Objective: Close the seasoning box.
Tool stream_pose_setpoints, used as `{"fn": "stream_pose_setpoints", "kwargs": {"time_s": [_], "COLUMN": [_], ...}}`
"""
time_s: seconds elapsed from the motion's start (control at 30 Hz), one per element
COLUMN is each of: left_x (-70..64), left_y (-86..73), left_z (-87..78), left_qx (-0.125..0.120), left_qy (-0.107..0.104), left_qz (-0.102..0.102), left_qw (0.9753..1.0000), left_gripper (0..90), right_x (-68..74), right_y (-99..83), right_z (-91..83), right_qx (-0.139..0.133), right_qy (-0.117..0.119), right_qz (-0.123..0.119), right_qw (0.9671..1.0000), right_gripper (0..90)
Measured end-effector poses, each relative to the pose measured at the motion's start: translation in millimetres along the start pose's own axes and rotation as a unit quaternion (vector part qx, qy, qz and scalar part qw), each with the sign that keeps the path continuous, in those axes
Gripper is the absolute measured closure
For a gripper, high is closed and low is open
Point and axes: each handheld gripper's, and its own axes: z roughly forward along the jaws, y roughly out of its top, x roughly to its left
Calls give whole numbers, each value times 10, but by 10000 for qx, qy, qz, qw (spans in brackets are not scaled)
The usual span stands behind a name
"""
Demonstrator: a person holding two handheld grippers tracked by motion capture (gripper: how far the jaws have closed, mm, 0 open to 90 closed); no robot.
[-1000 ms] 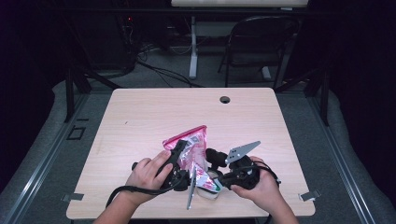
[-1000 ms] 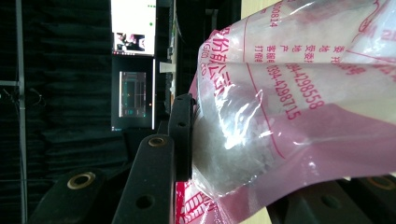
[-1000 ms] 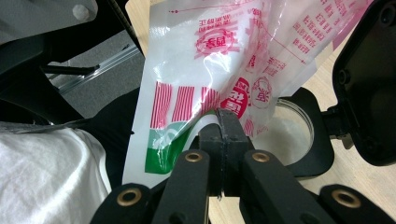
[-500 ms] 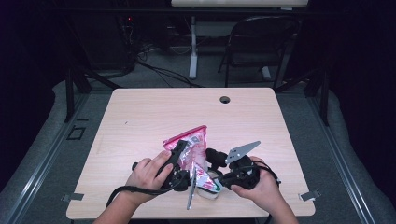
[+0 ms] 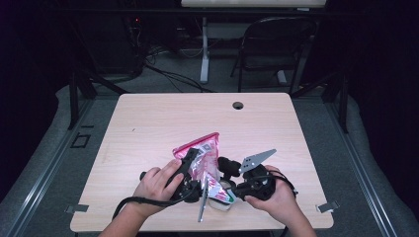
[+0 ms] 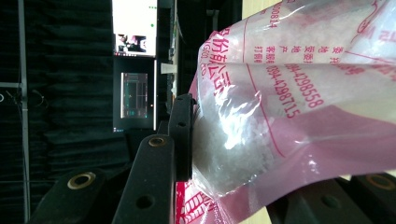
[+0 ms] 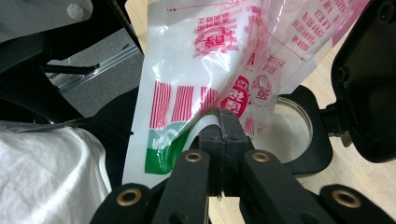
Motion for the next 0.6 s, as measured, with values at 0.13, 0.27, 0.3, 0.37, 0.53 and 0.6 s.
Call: {"fn": "stream_pose_setpoints", "kwargs": {"time_s": [0.13, 0.27, 0.3, 0.37, 0.53, 0.6], "left_x": [5, 11, 14, 16, 15, 15], "left_y": [4, 14, 18, 22, 38, 38], "left_z": [1, 3, 0, -1, -9, -8], "left_qx": [-15, -38, -21, -41, -59, -63], "left_qy": [2, 28, 14, 31, 35, 32], "left_qz": [-14, 23, 30, 43, 77, 77], "left_qw": [10000, 10000, 10000, 10000, 9999, 9999], "left_gripper": [723, 723, 723, 724, 724, 725], "right_x": [-2, -8, -3, 4, -6, 3], "right_y": [-1, -3, -4, -2, -9, -8], "right_z": [-2, -10, -7, -15, -18, -14], "right_qx": [-2, 43, 16, 38, 63, 59], "right_qy": [-10, -20, -6, -23, -12, -20], "right_qz": [6, -19, 5, 0, -4, -6], "right_qw": [10000, 10000, 10000, 10000, 10000, 10000], "right_gripper": [900, 900, 900, 900, 900, 900]}}
